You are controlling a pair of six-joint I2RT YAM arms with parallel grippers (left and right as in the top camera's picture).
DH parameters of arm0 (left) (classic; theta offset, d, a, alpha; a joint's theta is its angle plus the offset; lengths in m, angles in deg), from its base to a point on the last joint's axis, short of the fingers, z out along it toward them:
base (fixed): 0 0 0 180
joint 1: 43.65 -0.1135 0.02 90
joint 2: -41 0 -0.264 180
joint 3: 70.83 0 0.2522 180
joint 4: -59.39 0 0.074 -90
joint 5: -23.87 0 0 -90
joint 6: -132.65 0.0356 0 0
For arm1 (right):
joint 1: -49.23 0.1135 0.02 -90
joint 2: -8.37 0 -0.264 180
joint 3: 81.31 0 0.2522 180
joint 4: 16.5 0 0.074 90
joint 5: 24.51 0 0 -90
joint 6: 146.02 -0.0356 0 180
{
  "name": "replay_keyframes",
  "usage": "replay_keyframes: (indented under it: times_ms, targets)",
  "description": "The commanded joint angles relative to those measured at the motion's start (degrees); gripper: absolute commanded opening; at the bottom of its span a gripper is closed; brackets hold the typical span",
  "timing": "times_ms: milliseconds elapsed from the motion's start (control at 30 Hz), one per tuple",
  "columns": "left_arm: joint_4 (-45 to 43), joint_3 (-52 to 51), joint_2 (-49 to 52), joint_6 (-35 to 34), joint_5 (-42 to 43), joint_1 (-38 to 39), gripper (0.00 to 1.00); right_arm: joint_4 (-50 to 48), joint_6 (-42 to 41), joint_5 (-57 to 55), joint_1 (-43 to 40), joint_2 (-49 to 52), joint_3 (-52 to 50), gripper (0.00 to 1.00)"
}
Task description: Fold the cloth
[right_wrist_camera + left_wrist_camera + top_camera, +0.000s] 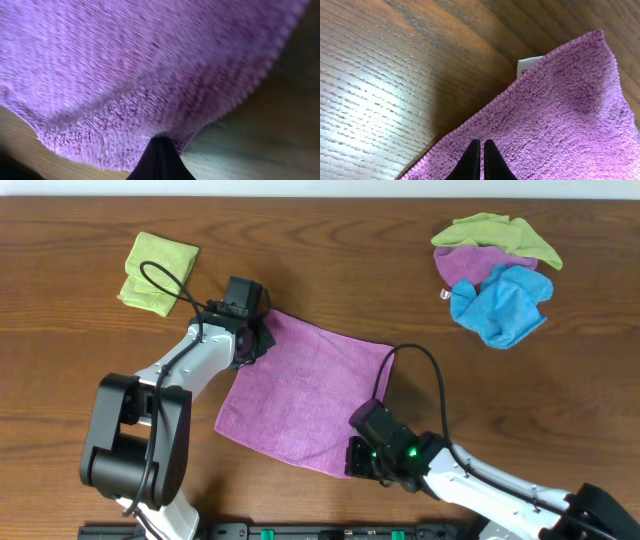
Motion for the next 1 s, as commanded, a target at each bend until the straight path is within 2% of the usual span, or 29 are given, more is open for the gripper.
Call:
replay_keyframes:
  times_ms: [0, 167, 300, 533, 700, 967]
  targets:
    - [0.6, 0.0, 0.2, 0.0, -1.7, -0.4, 0.06, 5.2, -1.5, -2.6, -2.1, 1.6, 0.2, 0.01]
    - [2.0, 0.0, 0.2, 0.0, -1.7, -0.4, 0.06, 13.7, -4.7, -9.6, -5.7, 1.6, 4.2, 0.01]
    - [3.9, 0.0, 0.2, 0.0, -1.1, -0.4, 0.06, 15.4, -4.4, -13.8, -9.0, 1.6, 6.8, 0.01]
    - [5.1, 0.1, -1.3, 0.0, 1.2, -0.5, 0.06, 15.6, 0.6, -12.7, -11.2, 1.6, 9.3, 0.01]
    - [7.3, 1.8, -7.2, 2.1, 1.1, -1.1, 0.06, 17.5, 4.9, -9.3, -11.2, 0.9, 13.8, 0.01]
    - [18.3, 2.8, -21.7, 2.8, 1.2, -1.5, 0.06, 33.4, 5.5, -11.7, -11.2, -6.0, 22.6, 0.01]
